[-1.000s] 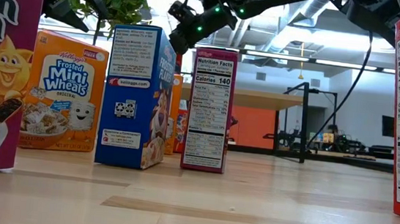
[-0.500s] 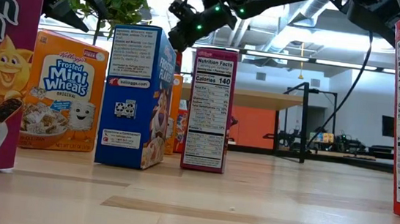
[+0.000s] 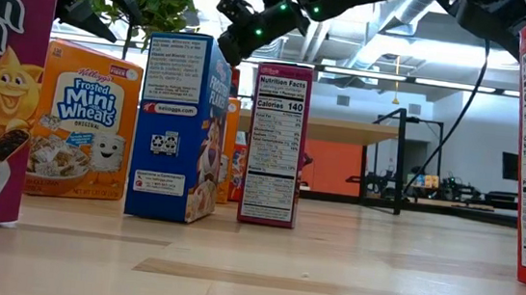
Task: Stack cereal on shelf
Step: Put the top red cereal box on the shelf aligned with the other red cereal box on the shelf
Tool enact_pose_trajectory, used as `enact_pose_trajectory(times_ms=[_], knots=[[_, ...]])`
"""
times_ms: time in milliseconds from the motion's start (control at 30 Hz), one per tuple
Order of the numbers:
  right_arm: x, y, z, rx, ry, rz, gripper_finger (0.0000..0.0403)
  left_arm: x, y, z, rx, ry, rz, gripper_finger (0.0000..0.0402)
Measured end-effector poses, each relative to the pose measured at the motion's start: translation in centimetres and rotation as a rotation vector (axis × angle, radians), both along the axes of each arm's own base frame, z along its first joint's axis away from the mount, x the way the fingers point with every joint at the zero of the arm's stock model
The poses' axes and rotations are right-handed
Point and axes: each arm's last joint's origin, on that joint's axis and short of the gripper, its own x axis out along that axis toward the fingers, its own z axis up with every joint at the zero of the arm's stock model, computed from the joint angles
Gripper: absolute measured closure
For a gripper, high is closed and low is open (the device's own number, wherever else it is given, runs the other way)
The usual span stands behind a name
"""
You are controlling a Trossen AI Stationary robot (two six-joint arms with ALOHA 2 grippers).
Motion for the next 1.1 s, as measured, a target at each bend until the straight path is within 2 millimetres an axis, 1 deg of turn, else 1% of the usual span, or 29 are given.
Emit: enact_pose_trajectory(times_ms=[100,267,367,600,767,833,900,1000,1100], knots=[[-0.2,-0.4,0.0,0.000,0.000,-0.008,0.0392,0.0,0.0,0.0,0.000,0.000,0.000,0.0111],[-0.4,-1.1,0.2,-0.008,-0.015,-0.022,0.0379,0.0,0.0,0.0,0.000,0.000,0.000,0.0111],[-0.6,-1.5,0.2,-0.009,-0.017,-0.029,0.0378,0.0,0.0,0.0,0.000,0.000,0.000,0.0111],[-0.5,-1.2,0.1,-0.006,-0.011,-0.024,0.0390,0.0,0.0,0.0,0.002,0.002,-0.002,0.0111],[-0.1,-0.3,0.0,0.000,-0.001,0.000,0.0377,0.0,0.0,0.0,0.001,0.002,-0.001,0.0111],[-0.1,-0.2,0.0,0.003,-0.003,0.010,0.0374,0.0,0.0,0.0,0.001,0.002,-0.001,0.0111],[0.8,-0.1,-0.9,-0.003,-0.021,0.017,0.0375,0.0,0.0,0.0,0.001,0.001,-0.001,0.0111],[0.8,-0.8,-2.5,0.013,0.035,-0.007,0.0385,0.0,0.0,0.0,0.000,-0.001,0.000,0.0111],[1.2,-0.7,-3.0,0.009,0.040,-0.008,0.0390,0.0,0.0,0.0,-0.005,-0.005,-0.001,0.0111]])
